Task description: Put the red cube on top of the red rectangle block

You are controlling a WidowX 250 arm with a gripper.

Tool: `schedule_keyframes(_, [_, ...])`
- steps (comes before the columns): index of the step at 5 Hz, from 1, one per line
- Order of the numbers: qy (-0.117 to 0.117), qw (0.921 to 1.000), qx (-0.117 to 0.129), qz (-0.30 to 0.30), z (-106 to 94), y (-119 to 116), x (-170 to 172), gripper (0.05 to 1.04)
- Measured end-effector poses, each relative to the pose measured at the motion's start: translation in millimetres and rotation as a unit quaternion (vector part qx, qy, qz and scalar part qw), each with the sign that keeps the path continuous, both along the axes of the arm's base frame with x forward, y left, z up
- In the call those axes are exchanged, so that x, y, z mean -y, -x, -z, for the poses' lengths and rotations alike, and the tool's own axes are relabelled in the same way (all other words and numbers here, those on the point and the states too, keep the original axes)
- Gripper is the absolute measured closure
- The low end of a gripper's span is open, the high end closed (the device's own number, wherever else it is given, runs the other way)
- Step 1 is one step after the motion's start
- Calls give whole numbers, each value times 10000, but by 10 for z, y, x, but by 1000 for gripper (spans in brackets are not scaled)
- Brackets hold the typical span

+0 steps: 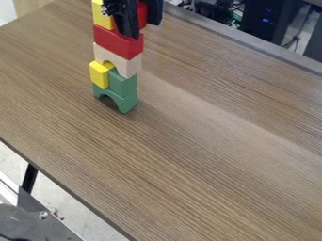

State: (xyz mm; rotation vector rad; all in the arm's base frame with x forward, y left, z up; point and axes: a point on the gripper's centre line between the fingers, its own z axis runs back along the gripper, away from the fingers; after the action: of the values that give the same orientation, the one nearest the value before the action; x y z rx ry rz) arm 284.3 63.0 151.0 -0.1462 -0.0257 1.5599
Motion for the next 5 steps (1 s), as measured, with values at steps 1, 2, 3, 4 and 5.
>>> schedule_keyframes(1, [-1, 10000, 0, -19, 21, -12, -13, 488])
schedule_keyframes(2, [-2, 10000, -25, -18, 39, -16, -17, 489])
schedule_keyframes(3, [-15, 10000, -36, -16, 53, -21, -23, 489])
schedule_keyframes(4, [-38, 10000, -35, -19, 53, -20, -35, 488])
schedule_keyframes(5, [-16, 10000, -85, -36, 85, -26, -44, 488])
